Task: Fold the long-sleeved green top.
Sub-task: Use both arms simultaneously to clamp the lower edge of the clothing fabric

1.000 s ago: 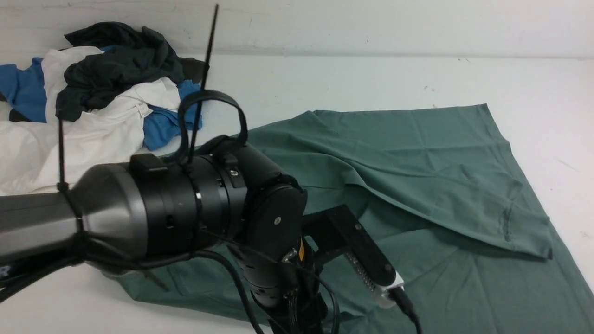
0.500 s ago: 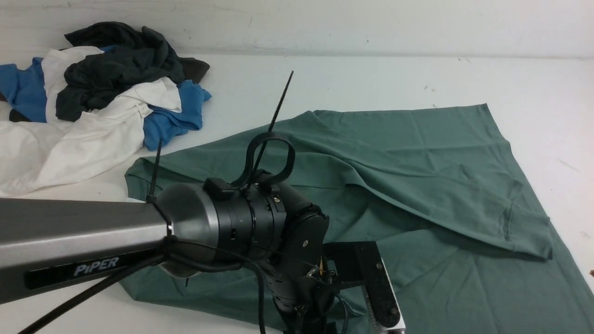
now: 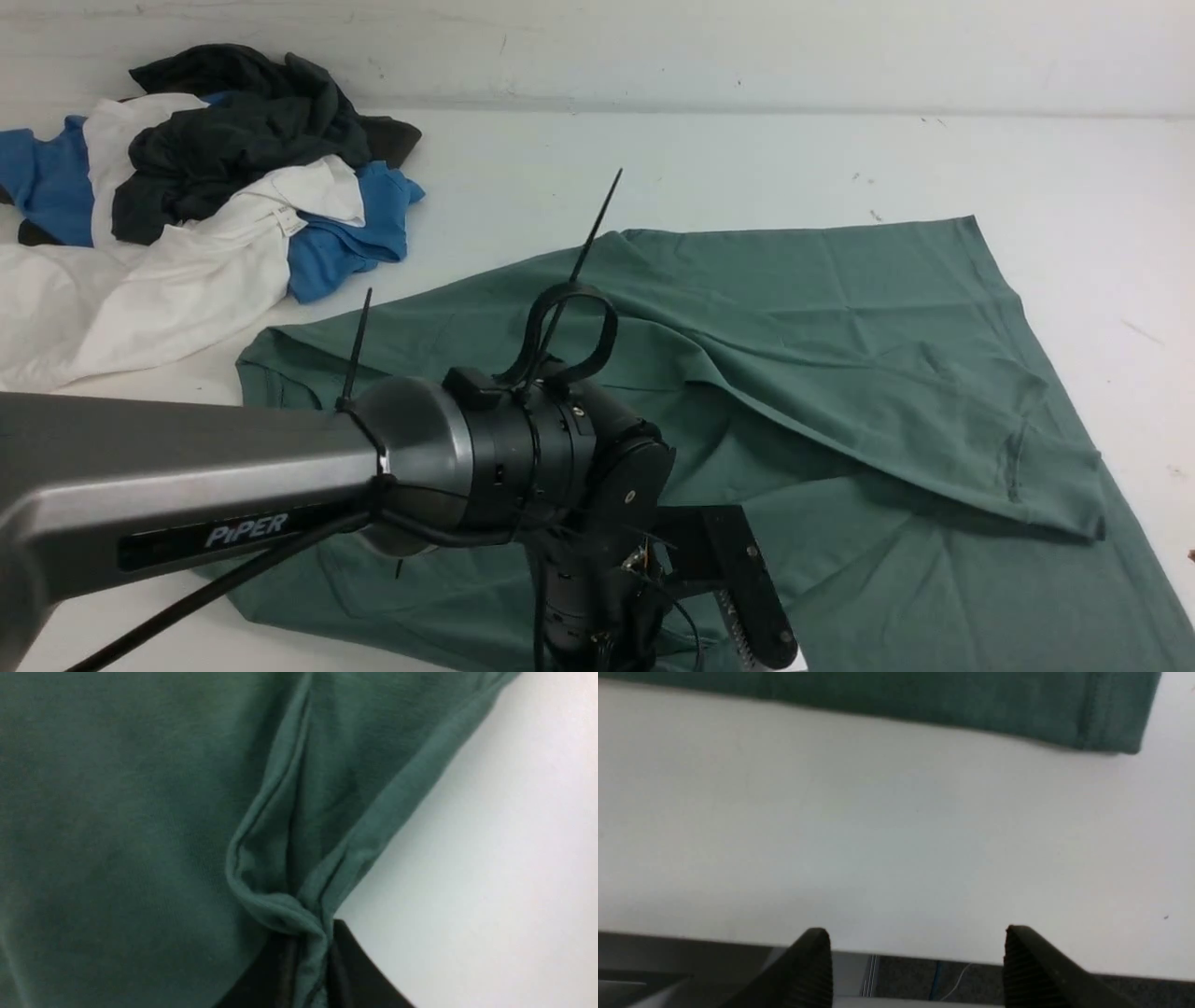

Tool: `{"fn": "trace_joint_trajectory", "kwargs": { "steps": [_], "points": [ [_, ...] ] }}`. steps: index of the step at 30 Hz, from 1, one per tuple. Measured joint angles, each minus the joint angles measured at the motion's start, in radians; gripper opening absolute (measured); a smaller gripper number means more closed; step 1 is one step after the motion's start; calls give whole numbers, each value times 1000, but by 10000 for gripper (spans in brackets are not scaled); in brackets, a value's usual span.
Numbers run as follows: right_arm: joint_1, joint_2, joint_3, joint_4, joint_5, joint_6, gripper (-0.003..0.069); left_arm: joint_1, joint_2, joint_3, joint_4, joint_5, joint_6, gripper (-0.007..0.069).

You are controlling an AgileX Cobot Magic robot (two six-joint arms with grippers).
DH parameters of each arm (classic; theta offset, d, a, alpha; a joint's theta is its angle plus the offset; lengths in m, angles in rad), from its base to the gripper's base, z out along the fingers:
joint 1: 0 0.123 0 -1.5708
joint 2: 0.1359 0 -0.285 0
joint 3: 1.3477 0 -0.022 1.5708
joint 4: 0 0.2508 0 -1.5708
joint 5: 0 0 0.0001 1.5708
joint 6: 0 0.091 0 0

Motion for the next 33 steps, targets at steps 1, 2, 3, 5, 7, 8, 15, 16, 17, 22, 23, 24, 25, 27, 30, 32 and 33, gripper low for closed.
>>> {"fn": "trace_joint_trajectory", "kwargs": {
  "steps": [1, 2, 3, 5, 7, 8, 15, 16, 17, 22, 23, 24, 25, 27, 30, 32, 33],
  "points": [
    [0, 0, 0, 0, 11, -1, 459, 0, -16, 1, -6, 24, 0, 27],
    [0, 0, 0, 0, 17, -1, 459, 0, -29, 5, -9, 45, 0, 27],
    [0, 0, 0, 0, 20, -2, 459, 0, -43, 10, -9, 68, 0, 27],
    [0, 1, 0, 1, 21, -8, 459, 0, -72, 22, -12, 107, 0, 27],
    [0, 15, 0, 6, 22, -15, 459, 0, -91, 31, -12, 132, 0, 27],
    [1, 26, 0, 7, 22, -16, 459, 0, -96, 32, -13, 140, 0, 27],
    [5, 179, 8, 4, 12, -47, 459, 0, -104, 32, -15, 146, -1, 27],
    [5, 206, 9, -7, 6, -47, 459, 0, -104, 32, -15, 146, -2, 27],
    [5, 222, 9, -17, 1, -47, 459, 0, -104, 32, -15, 146, -4, 27],
    [5, 350, 9, -105, -70, -47, 459, 0, -104, 32, -15, 146, -7, 27],
    [5, 367, 9, -109, -83, -47, 459, 0, -104, 32, -15, 146, -7, 27],
    [5, 371, 9, -112, -83, -47, 459, 0, -104, 32, -15, 146, -7, 27],
    [5, 400, 9, -119, -98, -47, 459, 0, -104, 32, -15, 146, -7, 27],
    [5, 424, 8, -125, -110, -47, 444, 0, -104, 32, -15, 147, -9, 27],
    [5, 437, -11, -136, -110, -47, 368, 0, -104, 32, -15, 148, -18, 27],
    [5, 439, -41, -152, -112, -47, 293, 0, -104, 32, -10, 148, -20, 27],
    [5, 439, -62, -167, -114, -47, 225, 0, -104, 32, -1, 148, -24, 27]
  ]
}}
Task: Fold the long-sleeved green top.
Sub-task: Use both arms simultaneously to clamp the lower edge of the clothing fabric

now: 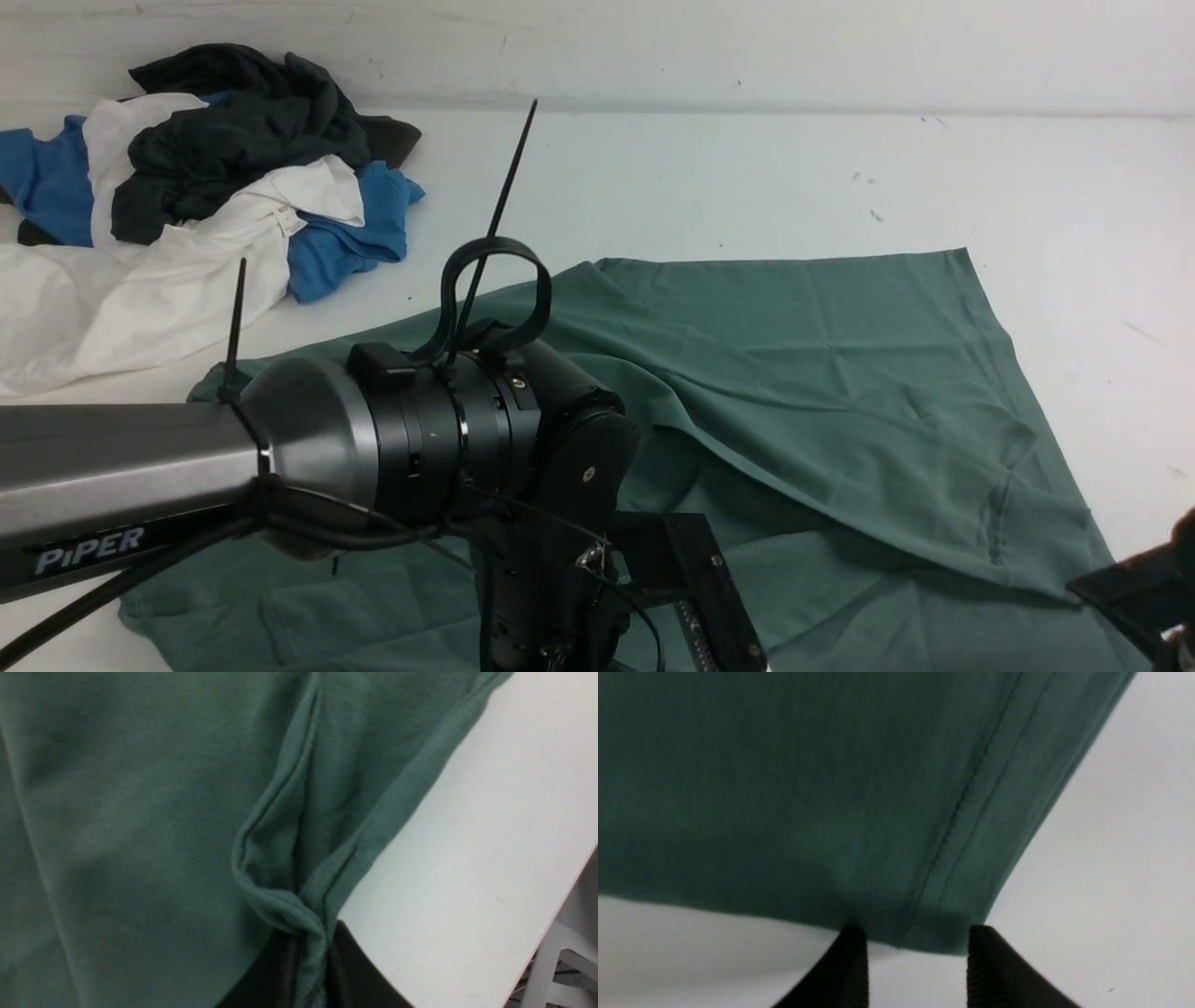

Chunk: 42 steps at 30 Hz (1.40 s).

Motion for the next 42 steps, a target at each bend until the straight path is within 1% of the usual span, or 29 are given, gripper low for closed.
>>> {"fn": "trace_joint_trajectory", "kwargs": {
  "steps": [2, 4, 5, 6, 9, 13, 16, 18, 21, 23, 24, 25, 26, 28, 29, 33, 39, 42],
  "points": [
    [0, 0, -18, -20, -5, 0, 129, 0, 0, 0, 13, 0, -5, 27],
    [0, 0, -22, -28, -6, 0, 76, 0, 0, 0, 23, 0, -11, 27],
    [0, 0, -24, -31, -6, 0, 20, 0, 0, 0, 41, 0, -19, 27],
    [0, 0, -24, -30, 1, 0, 3, 0, 0, 0, 46, 0, -27, 27],
    [0, 0, -23, -13, 32, 0, -11, 0, 0, 0, 53, 0, -43, 27],
    [0, 0, -1, 16, 81, 24, -13, 0, 0, 0, 53, 1, -52, 27],
    [0, 0, 11, 36, 87, 24, -13, 0, 0, 0, 53, 1, -55, 27],
    [-21, 0, 11, 48, 75, 24, -13, 0, 0, 0, 53, 1, -57, 27],
    [-129, 0, 11, 97, 35, -7, -13, 0, 0, 0, 53, 1, -58, 27],
    [-212, 0, 11, 167, 12, -62, -13, 0, 0, 0, 53, 2, -60, 27],
    [-251, 0, 11, 214, -1, -96, -9, 0, 0, 0, 53, 2, -60, 27],
    [-259, 0, 11, 214, -1, -103, -9, 0, 0, 0, 53, 2, -60, 27],
    [-311, 0, 11, 274, -16, -150, 1, 0, 0, 0, 53, 2, -61, 27],
    [-344, 0, 11, 309, -26, -187, 21, 0, 0, 0, 53, 2, -61, 27],
    [-351, 0, 11, 312, -28, -191, 26, 0, 0, 0, 53, 2, -61, 27],
    [-361, 0, 11, 311, -25, -197, 97, 0, 0, 0, 53, 2, -61, 27],
    [-361, 0, 14, 249, -10, -138, 208, 0, 0, 0, 53, 1, -61, 27],
    [-361, 0, 23, 247, -15, -133, 232, 0, 0, 0, 53, -1, -61, 27]
  ]
}}
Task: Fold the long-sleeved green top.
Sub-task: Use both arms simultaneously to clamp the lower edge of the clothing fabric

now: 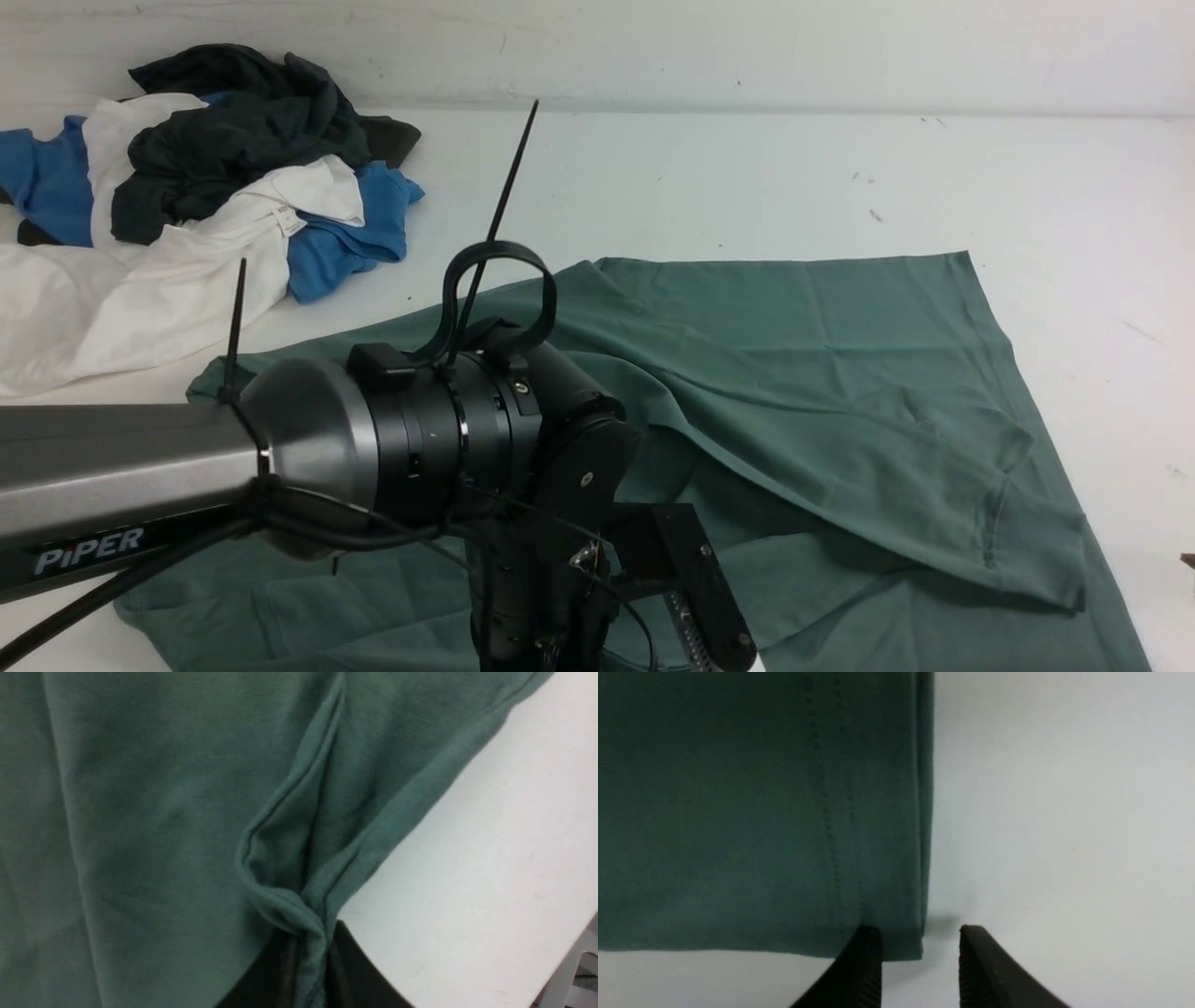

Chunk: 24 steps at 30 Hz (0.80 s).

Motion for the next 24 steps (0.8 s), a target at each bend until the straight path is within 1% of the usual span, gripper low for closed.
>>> {"fn": "trace_joint_trajectory", "kwargs": {
  "steps": [4, 11, 13, 15, 18, 19, 22, 24],
  "points": [
    [0, 9, 17, 10, -20, 0, 246, 0, 0, 0, 2, -5, -1, 27],
    [-2, 30, 11, 50, -20, -17, 240, 0, 0, 0, 4, -7, -1, 27],
    [-3, 30, 11, 62, -21, -17, 222, 0, 0, 0, 4, -8, -1, 27],
    [-5, 30, 11, 73, -22, -29, 174, 0, 0, 0, 4, -8, -1, 27],
    [-5, 30, 9, 88, -25, -46, 55, 0, 0, 0, 4, -11, -3, 27],
    [-5, 30, 8, 89, -25, -49, 32, 0, 0, 0, 4, -11, -6, 27],
    [-5, 20, 8, 83, -23, -49, 18, 0, 0, 0, 4, -10, -29, 27],
    [-5, -11, 8, 54, -7, -25, 15, 0, 0, 0, 2, 8, -72, 27]
  ]
}}
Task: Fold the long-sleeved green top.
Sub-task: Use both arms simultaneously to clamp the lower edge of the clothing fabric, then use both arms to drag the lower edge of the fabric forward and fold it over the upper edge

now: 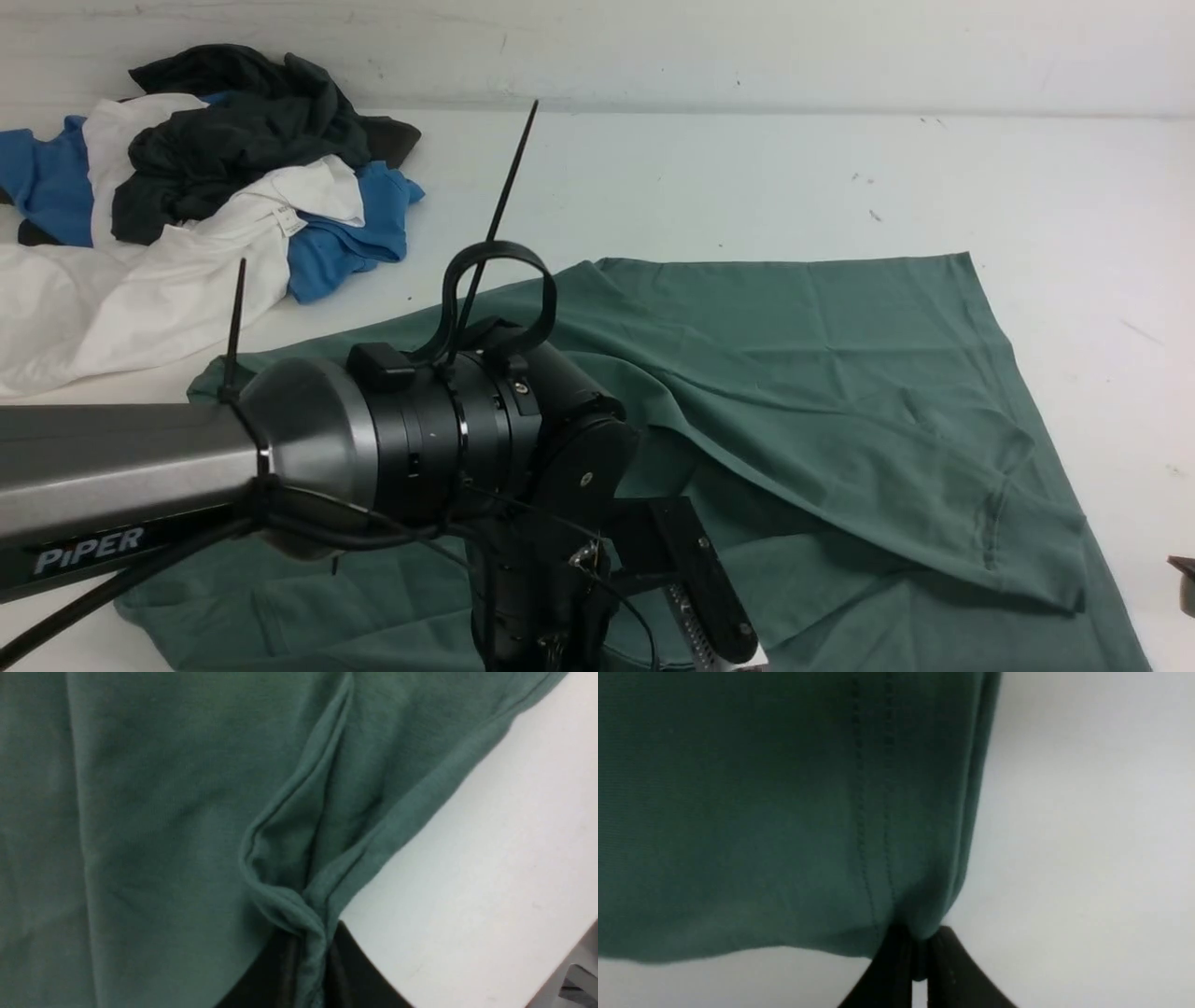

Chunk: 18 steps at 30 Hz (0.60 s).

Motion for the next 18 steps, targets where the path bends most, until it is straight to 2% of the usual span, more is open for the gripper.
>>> {"fn": "trace_joint_trajectory", "kwargs": {
  "steps": [6, 11, 18],
  "points": [
    [0, -168, 30, -87, 91, 114, 15, 0, 0, 0, -60, 71, -109, 27],
    [0, -302, 41, -107, 129, 130, 15, -1, -2, 0, -121, 84, -114, 27],
    [0, -363, -19, -101, 164, 124, 15, -1, -54, -15, -121, 134, -127, 27]
  ]
}}
